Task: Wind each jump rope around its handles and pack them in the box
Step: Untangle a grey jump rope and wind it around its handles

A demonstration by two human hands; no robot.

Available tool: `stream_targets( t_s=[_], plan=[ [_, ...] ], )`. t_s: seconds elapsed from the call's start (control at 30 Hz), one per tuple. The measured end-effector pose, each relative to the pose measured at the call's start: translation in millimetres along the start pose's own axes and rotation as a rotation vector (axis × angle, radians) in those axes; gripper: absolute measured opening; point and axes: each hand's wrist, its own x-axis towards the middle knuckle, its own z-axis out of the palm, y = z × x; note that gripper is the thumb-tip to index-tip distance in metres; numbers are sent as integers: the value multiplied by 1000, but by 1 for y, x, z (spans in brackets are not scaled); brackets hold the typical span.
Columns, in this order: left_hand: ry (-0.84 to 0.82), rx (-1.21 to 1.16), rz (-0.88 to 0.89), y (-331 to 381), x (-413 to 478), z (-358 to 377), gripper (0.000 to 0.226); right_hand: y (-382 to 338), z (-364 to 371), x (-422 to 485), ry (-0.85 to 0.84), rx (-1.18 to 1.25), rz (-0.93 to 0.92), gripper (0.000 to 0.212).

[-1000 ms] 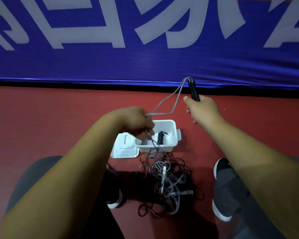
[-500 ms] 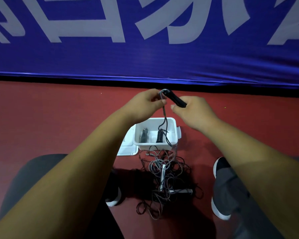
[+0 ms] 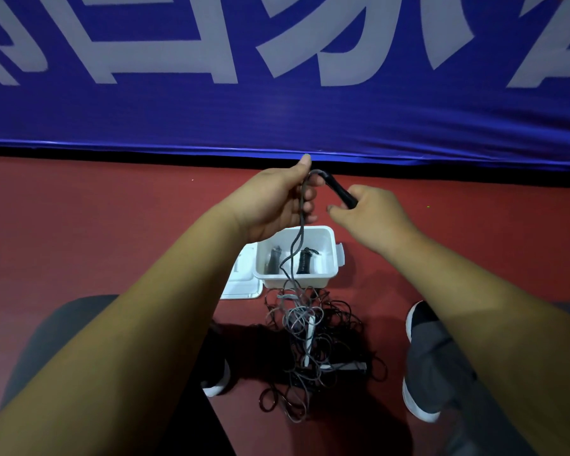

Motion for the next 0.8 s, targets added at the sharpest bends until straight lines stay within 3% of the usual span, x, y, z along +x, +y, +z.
stream_targets(
  t_s=[0.33,0.53,0.8],
  plan=[
    [116,-178,-8,-1,5,1,30,-12,0,-5,-152,234,2,35],
    [138,-212,84,-1,10,4,25,-14,10,-15,-304,517,56,57],
    [80,-20,102,7,3,0,22,-15,18,-19,-337,588,59,67]
  ],
)
